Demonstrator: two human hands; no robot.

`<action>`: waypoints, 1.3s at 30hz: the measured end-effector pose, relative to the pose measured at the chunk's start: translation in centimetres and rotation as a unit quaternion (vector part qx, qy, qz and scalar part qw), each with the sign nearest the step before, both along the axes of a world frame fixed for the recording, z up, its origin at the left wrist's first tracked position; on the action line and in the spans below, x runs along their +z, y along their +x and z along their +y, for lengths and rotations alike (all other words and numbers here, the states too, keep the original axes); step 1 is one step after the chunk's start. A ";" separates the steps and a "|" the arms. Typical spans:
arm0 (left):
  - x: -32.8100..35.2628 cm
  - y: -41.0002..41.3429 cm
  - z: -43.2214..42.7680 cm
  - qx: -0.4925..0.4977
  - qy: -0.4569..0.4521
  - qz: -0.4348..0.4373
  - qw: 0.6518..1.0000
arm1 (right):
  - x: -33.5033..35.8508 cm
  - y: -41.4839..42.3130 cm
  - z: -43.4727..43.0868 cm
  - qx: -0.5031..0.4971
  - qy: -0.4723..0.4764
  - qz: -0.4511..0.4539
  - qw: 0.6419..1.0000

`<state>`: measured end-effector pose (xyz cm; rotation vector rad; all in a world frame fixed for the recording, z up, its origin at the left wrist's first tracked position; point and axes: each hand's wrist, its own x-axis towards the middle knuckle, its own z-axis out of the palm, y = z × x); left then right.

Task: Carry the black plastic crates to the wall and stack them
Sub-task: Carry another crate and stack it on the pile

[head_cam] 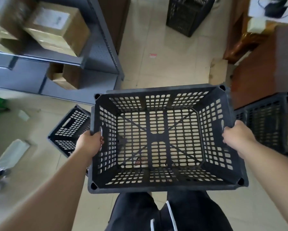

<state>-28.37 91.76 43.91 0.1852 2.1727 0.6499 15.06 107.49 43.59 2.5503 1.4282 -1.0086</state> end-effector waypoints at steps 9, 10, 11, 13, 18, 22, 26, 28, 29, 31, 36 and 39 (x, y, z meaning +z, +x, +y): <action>9.8 3.6 -10.0 0.102 0.042 0.066 0.992 | 9.8 -4.0 0.3 0.174 0.021 -0.039 0.984; 10.7 4.0 -11.5 0.119 0.041 0.075 0.989 | 10.6 -4.7 0.1 0.194 0.032 -0.036 0.980; 11.3 4.5 -13.2 0.139 0.042 0.083 0.986 | 11.2 -5.4 -0.3 0.214 0.044 -0.028 0.975; 12.6 5.4 -16.6 0.179 0.047 0.095 0.978 | 12.1 -6.9 -1.1 0.246 0.054 -0.009 0.968; 15.5 8.5 -25.7 0.277 0.054 0.119 0.952 | 15.3 -11.2 -4.8 0.349 0.069 0.010 0.935; 17.2 10.9 -34.1 0.347 0.063 0.136 0.926 | 17.1 -15.2 -10.0 0.432 0.078 0.013 0.898; 18.1 13.5 -44.2 0.412 0.066 0.150 0.896 | 18.6 -19.6 -17.0 0.504 0.081 0.041 0.859; 18.6 15.0 -49.3 0.440 0.068 0.158 0.881 | 19.8 -21.8 -21.1 0.544 0.082 0.044 0.834; 19.0 16.0 -52.1 0.456 0.067 0.163 0.872 | 20.6 -22.7 -23.5 0.567 0.083 0.044 0.818; 19.7 18.1 -57.6 0.489 0.058 0.167 0.854 | 22.1 -24.2 -28.5 0.603 0.095 0.047 0.790; 21.4 22.6 -69.6 0.559 0.045 0.179 0.808 | 23.9 -26.9 -40.3 0.677 0.101 0.076 0.725; 22.0 25.4 -75.3 0.606 0.039 0.186 0.772 | 24.6 -28.5 -46.9 0.711 0.089 0.095 0.691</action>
